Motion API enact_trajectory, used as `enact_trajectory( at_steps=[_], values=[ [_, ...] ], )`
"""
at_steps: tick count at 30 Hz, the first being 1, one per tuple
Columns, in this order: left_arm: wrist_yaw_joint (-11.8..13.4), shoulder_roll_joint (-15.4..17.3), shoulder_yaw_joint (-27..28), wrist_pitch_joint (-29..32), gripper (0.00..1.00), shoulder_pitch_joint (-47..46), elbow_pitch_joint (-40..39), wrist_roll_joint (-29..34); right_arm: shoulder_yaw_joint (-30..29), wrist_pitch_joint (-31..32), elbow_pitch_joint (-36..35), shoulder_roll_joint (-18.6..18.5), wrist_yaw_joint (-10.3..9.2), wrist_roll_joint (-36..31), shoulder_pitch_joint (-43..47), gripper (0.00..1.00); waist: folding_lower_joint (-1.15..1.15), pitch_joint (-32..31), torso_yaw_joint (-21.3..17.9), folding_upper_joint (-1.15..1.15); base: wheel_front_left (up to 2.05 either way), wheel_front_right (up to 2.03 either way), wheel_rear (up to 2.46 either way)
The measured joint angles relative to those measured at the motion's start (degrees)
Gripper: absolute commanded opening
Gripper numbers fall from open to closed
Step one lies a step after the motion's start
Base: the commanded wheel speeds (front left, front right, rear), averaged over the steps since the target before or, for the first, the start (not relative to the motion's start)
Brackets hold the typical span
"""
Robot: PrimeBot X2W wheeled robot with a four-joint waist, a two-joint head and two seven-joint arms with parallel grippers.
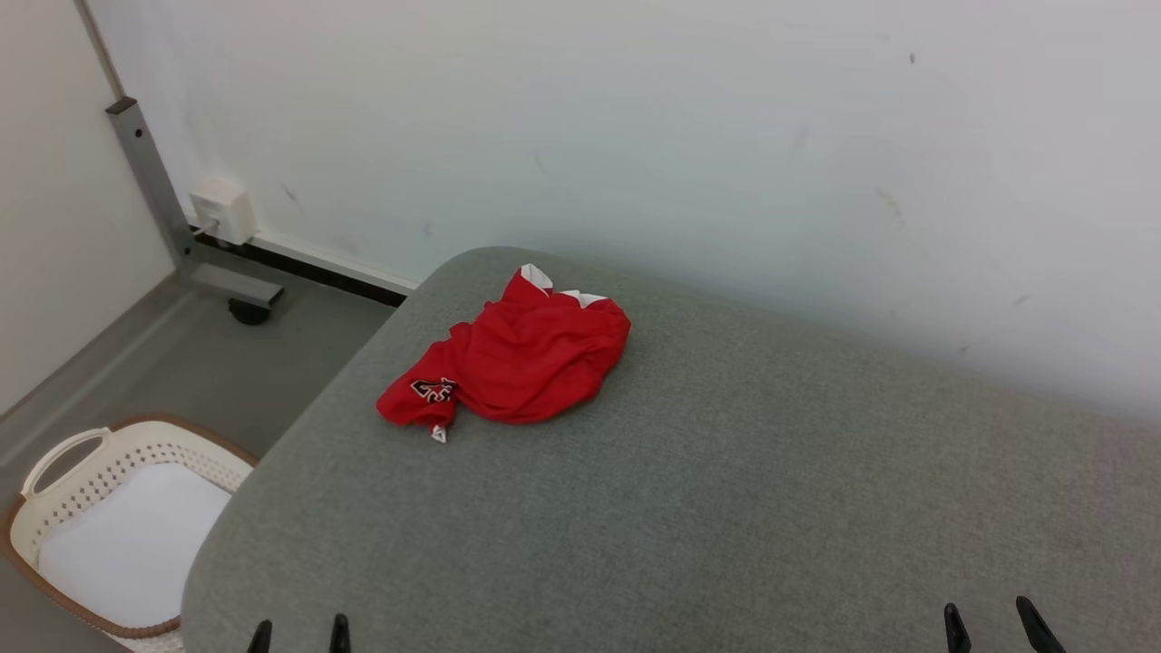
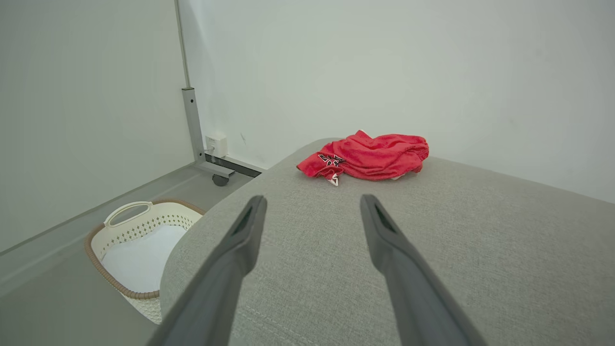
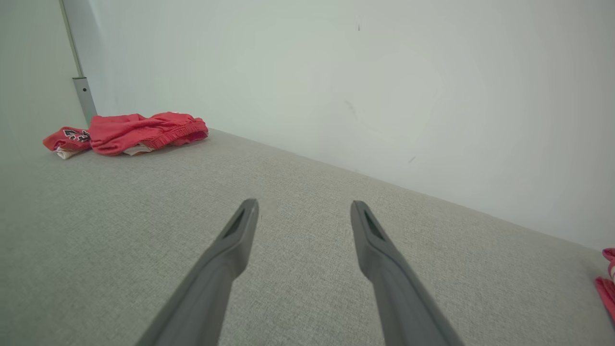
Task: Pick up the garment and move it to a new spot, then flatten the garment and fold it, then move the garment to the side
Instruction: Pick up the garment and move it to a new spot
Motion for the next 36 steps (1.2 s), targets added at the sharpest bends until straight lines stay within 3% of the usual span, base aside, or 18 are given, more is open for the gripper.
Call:
enact_trajectory(
  at_steps=[4, 12, 15, 20, 26, 31, 36],
  values=[
    [-1.09, -0.01, 0.37, 0.00, 1.00, -0.50, -0.52, -0.19, 0.67, 0.01, -0.01, 0.01, 0.00, 0.00, -0.15, 1.00, 0.00, 0.14, 0.01, 0.00, 0.00, 0.00, 0.00],
    [-6.83, 2.05, 0.80, 0.00, 1.00, -9.80, 1.71, -2.82, 0.07, 0.01, -0.43, 0.02, -0.01, -2.30, -1.49, 1.00, 0.00, 4.39, -2.86, 0.00, 0.00, 0.00, 0.00],
    [-8.17, 5.25, -4.30, 0.01, 1.00, -17.10, 5.49, -6.49, -0.79, 0.00, -1.75, 0.03, 0.00, -4.79, -4.61, 1.00, 0.01, 8.29, -3.69, 0.00, 0.00, 0.00, 0.00],
    [-8.51, 14.18, -16.34, 0.00, 1.00, -32.82, 10.61, -16.48, -2.40, 0.00, -4.16, -0.20, 0.00, -7.83, -10.56, 1.00, 0.02, 16.69, -4.94, 0.00, 0.00, 0.00, 0.00],
    [-8.53, 20.00, -22.38, 0.12, 1.00, -49.14, 15.84, -26.01, -4.31, 0.01, -7.34, -0.94, -0.01, -8.67, -16.47, 1.00, 0.03, 27.26, -6.53, 0.00, 0.00, 0.00, 0.00],
    [-8.53, 23.27, -26.53, 1.59, 1.00, -59.64, 24.23, -30.51, -5.14, -0.18, -10.31, -1.58, 0.00, -9.02, -19.67, 1.00, 0.03, 34.77, -8.08, 0.00, 0.00, 0.00, 0.00],
    [-8.53, 23.60, -31.08, 4.63, 1.00, -67.31, 34.68, -31.77, -5.20, -0.52, -13.28, -1.93, 0.09, -9.00, -21.55, 1.00, 0.01, 39.93, -9.95, -0.01, 0.00, 0.00, 0.00]
  ],
)
